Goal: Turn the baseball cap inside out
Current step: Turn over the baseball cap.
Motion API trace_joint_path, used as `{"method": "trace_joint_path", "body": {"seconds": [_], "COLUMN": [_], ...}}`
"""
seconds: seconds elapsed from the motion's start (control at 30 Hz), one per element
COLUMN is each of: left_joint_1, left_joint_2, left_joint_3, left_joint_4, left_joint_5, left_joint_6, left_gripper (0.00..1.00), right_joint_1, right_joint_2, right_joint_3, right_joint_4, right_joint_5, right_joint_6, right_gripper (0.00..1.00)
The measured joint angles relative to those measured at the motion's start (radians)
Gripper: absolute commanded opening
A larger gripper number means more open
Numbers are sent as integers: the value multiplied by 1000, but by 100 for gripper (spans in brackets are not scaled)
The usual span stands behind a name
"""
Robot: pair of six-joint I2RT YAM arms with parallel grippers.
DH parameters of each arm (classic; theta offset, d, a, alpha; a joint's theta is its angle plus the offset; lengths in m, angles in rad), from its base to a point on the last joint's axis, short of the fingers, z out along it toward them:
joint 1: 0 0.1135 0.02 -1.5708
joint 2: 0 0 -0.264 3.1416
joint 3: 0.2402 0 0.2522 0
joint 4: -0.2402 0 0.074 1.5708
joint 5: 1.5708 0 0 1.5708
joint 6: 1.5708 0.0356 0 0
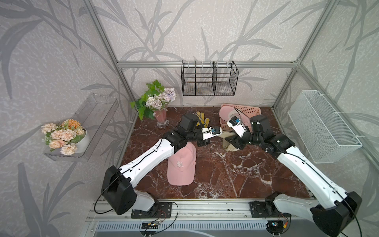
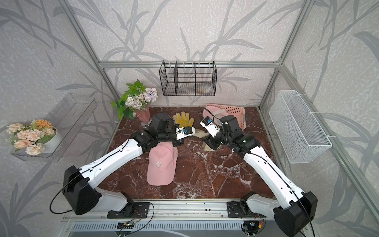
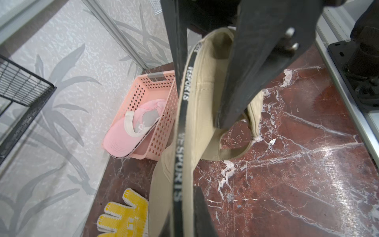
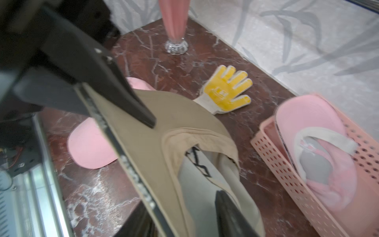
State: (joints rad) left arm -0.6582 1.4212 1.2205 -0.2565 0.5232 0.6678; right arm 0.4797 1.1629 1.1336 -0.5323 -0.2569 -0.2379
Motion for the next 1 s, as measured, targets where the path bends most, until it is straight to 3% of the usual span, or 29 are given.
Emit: {"method": "trace_joint_path", "body": {"seconds": [0.3,0.6,0.8,1.0], "left_joint_1": [-5,-7,-8,-2], "left_joint_2": [-44,-102,-85,-74], "left_joint_3": [-47,-60,-72,-90], "left_joint_4": [41,-1,-30,12], "left_joint_5": [-44,-52,28,-2], "left_joint_6": [-340,-531,-622,-774], "left_gripper": [0,0,0,0], "right_joint_1": [17,-51,-106,-212], "right_joint_2": [-4,39,69,38], "right_joint_3": [-81,-100,-99,-109], "right_joint_4": [156,185,160,165], "right_joint_5": [316,569,512,176], "right_joint_6": [121,240,298,340], "right_gripper": [57,58,62,70]}}
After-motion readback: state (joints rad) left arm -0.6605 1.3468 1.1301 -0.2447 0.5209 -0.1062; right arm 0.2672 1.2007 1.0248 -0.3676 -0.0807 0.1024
